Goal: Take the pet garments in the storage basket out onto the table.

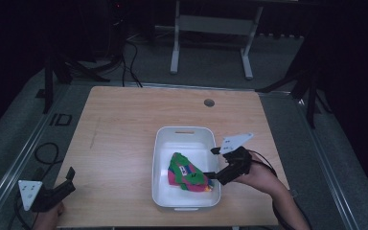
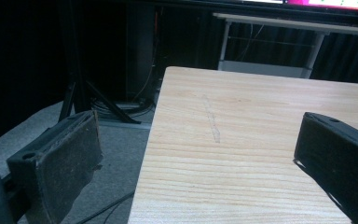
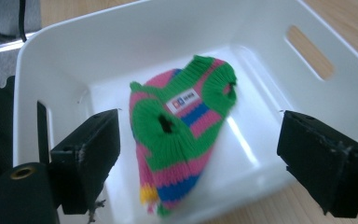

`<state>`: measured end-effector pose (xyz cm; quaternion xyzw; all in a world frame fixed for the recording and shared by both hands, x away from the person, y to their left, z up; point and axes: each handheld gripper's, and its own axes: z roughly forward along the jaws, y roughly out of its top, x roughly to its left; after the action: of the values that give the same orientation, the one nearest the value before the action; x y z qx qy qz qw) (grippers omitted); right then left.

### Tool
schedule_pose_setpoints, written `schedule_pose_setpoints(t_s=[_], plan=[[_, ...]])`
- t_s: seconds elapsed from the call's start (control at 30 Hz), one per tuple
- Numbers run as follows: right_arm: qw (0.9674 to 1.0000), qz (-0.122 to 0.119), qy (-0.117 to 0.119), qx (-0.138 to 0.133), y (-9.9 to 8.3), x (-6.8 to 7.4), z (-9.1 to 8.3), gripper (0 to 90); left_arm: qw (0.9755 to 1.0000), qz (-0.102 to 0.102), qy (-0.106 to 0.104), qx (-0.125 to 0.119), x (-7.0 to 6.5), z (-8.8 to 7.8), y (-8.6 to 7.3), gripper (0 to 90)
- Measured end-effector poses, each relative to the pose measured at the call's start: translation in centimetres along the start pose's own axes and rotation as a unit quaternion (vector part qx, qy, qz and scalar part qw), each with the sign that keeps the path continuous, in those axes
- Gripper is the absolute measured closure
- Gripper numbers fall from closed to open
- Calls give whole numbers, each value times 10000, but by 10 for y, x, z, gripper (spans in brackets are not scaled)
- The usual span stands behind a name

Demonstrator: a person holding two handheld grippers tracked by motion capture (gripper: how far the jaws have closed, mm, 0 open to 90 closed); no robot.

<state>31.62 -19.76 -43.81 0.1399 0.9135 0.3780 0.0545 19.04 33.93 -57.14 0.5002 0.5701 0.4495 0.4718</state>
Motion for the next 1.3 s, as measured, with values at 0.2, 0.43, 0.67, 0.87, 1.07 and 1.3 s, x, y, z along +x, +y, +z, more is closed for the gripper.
schedule_pose_setpoints(t_s=[0.2, 0.43, 0.67, 0.87, 1.07, 1.3], plan=[[9990, -184, 230, 337, 20, 5, 29, 129, 10000, 0, -15, -1, 0, 0, 0, 12], [9952, -389, 440, 786, 31, 12, 63, 132, 10000, 2, -32, -1, 0, 0, 0, 12], [9881, -614, 396, 1356, 36, 19, 94, 143, 10000, 4, -58, 5, 1, 0, 0, 12], [9787, -841, 316, 1845, 41, 24, 113, 158, 10000, 8, -73, 8, 1, 0, 0, 12], [9654, -981, 210, 2406, 44, 27, 132, 220, 10000, 7, -74, 5, 1, 0, 0, 12], [9476, -1358, 33, 2891, 42, 31, 148, 322, 10000, 8, -84, 8, 1, 0, 0, 12]])
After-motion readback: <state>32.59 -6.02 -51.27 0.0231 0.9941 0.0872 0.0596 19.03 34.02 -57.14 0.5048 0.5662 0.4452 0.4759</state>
